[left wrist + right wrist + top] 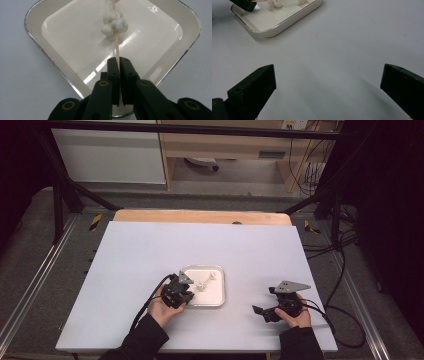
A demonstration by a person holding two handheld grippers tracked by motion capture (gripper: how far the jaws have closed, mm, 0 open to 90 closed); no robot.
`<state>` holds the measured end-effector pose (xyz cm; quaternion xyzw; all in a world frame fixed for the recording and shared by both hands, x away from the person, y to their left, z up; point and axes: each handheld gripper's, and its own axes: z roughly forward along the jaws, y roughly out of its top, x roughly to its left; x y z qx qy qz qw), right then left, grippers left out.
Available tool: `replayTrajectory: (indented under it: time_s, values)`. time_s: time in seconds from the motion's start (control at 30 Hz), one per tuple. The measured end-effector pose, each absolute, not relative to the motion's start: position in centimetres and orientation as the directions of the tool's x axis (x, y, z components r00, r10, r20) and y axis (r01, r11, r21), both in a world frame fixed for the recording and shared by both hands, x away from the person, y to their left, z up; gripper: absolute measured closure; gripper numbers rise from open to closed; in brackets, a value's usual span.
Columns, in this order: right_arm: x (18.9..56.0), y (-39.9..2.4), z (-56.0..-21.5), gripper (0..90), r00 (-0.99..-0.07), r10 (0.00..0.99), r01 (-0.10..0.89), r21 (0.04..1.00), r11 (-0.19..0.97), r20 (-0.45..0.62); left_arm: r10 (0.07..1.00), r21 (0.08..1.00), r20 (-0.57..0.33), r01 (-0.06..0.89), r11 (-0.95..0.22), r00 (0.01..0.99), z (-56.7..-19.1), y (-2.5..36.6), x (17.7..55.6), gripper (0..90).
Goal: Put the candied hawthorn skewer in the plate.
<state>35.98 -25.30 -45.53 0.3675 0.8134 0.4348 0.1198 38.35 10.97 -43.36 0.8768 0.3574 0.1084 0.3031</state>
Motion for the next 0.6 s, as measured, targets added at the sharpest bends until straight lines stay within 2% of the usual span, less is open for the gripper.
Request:
replayTrajectory:
  time_s: [0.37, 0.6]
  values:
    - [36.0, -25.4, -45.5, 0.9, -0.698, 0.706, 0.494, 0.796, 0.349, 0.123, 0.658, 0.67, -0.064, 0.521, -0.529, 0.75, -41.5, 13.1, 38.1, 68.5]
    - [36.0, -25.4, -45.4, 0.9, -0.694, 0.707, 0.502, 0.795, 0.341, 0.136, 0.665, 0.676, -0.021, 0.501, -0.54, 0.747, -40.7, 15.3, 37.9, 45.9]
